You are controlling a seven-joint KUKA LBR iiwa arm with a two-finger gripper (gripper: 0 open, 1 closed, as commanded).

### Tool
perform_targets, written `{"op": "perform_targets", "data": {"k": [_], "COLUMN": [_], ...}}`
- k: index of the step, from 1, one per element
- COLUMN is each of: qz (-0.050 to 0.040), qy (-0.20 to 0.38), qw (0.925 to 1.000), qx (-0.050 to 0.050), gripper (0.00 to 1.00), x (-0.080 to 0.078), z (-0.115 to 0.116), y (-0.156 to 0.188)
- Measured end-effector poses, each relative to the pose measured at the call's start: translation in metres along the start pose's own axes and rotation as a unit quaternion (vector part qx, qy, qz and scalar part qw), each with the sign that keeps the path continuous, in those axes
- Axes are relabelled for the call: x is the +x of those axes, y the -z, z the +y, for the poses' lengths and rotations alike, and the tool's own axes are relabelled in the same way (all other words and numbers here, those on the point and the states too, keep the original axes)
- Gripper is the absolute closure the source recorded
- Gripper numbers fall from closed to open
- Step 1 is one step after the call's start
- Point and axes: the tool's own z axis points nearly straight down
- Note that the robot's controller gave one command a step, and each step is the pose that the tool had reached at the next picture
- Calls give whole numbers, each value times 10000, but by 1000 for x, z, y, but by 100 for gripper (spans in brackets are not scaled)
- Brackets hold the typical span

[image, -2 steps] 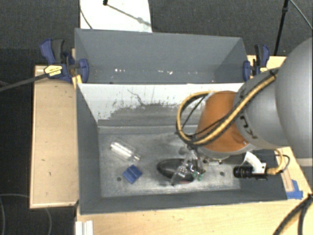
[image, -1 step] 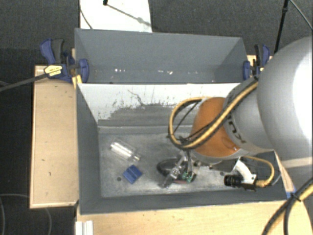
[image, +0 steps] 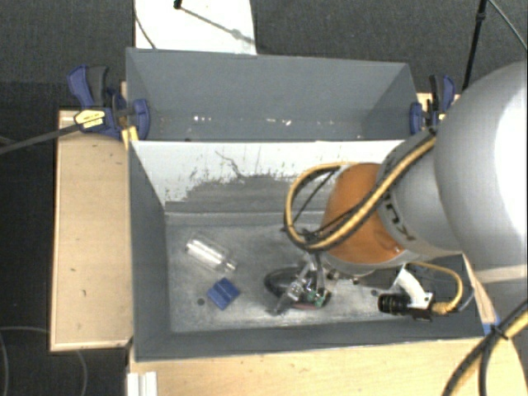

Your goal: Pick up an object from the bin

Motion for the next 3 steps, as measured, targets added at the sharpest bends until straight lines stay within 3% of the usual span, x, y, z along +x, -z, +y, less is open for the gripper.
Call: {"op": "perform_targets", "data": {"k": [1, 3], "qz": [-16, 3], "qy": [7, 88], "qw": [10000, 10000], "qx": [-10, 2], "gripper": [100, 100], "x": [-1, -2], "z": [1, 2], "y": [2, 54]}}
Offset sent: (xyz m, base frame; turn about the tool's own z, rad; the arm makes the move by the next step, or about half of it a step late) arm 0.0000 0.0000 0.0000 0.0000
